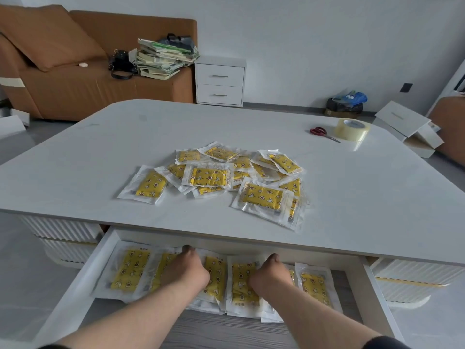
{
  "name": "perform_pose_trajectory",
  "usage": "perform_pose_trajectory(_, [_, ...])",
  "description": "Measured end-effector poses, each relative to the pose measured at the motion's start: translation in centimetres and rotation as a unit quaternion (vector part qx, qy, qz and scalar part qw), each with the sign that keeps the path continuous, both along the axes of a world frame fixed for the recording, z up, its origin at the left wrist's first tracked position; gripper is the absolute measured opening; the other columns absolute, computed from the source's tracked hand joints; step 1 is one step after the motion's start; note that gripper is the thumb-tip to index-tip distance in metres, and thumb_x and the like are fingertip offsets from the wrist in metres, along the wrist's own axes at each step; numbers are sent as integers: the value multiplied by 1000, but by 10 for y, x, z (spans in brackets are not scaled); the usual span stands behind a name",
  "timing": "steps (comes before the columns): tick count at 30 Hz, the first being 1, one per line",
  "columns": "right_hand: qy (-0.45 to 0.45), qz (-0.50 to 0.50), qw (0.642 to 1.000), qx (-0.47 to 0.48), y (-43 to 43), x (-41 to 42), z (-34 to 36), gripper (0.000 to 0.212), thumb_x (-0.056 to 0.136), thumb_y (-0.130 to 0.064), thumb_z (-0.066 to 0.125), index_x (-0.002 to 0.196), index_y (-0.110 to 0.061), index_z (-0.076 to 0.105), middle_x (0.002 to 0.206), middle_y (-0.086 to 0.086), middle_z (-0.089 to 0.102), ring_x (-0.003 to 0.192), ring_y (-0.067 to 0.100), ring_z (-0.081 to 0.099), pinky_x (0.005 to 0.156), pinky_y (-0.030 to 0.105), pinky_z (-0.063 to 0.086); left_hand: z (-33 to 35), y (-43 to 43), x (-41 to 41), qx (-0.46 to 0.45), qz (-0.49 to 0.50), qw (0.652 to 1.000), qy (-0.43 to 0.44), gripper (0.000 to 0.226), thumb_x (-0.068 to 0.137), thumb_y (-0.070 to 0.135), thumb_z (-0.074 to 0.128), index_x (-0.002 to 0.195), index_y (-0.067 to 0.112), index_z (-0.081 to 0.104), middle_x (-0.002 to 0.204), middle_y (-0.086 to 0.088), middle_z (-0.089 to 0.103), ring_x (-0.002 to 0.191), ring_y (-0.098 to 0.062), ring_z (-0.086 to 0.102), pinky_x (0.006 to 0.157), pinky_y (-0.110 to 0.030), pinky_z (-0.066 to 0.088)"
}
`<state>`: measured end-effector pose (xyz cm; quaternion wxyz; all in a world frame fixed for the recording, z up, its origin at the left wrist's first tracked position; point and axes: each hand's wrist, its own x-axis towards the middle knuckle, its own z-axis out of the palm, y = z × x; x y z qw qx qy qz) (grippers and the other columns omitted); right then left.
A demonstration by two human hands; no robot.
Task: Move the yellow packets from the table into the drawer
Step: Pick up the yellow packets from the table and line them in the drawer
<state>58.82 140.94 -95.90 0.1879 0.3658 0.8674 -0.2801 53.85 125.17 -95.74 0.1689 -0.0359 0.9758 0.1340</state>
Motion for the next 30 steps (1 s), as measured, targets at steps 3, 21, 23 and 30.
perform_pose_trajectory(3, [16,-6,1000,-4,-2,1,0,42,84,-4,49,123,-7,34,119,10,56,89,22,50,69,26,46,4,-4,3,9,-22,1000,9,37,82,13,60,114,14,42,103,-4,51,79,-17,52,57,-24,44])
perform_pose_trajectory(21, [100,438,879,163,23,35,23,54,93,-48,48,142,-24,41,151,-3,33,138,21,30,115,37,27,13,-41,10,-73,-444,890,73,78,87,57,51,150,24,19,158,6,13,146,-17,9,119,-37,8])
perform_pose_trajectory(23, [95,476,858,166,24,37,22,67,90,-55,51,148,-27,30,159,-5,18,145,20,18,117,38,20,11,-43,6,-107,-479,870,51,95,82,64,53,154,23,5,161,7,-8,148,-16,-9,115,-35,-7])
perform_pose_trajectory(30, [68,528,823,199,23,31,2,85,84,-61,55,150,-30,11,162,1,0,149,24,1,120,44,12,-3,-34,10,-174,-512,841,13,98,85,59,51,153,20,-7,158,-6,-23,146,-24,-20,110,-37,-16])
